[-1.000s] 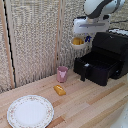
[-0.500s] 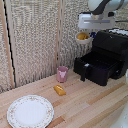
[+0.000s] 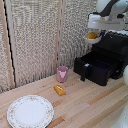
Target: Please go towards the air fryer and gently seize its handle using your gripper. Slowly reveal the interior of the air fryer by pulling the handle outward. Head to the bowl filled with hot dogs and firmly but gently grasp it. Carefully place it inside the now-open air fryer.
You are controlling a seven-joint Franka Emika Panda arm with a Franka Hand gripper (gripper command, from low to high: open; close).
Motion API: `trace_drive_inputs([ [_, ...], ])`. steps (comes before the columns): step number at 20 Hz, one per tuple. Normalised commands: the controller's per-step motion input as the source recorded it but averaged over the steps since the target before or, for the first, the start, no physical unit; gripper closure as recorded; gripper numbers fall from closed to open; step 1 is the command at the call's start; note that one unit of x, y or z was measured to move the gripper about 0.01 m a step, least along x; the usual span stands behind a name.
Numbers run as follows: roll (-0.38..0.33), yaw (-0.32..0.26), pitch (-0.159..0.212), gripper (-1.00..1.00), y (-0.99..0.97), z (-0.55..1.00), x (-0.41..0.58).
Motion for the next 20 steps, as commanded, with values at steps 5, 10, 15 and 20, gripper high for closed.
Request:
trace_drive_inputs([
  [5, 0.035, -0.106, 0.014, 1.00, -0.34, -0.24, 0.397],
  [10, 0.009, -0.091, 0.040, 1.00, -0.43, -0.17, 0.092],
  [15, 0.000, -0.089, 0.060, 1.00, -0.37, -0.24, 0.018],
  [20, 0.013, -0.061, 0.080, 1.00, -0.07, -0.42, 0.107],
])
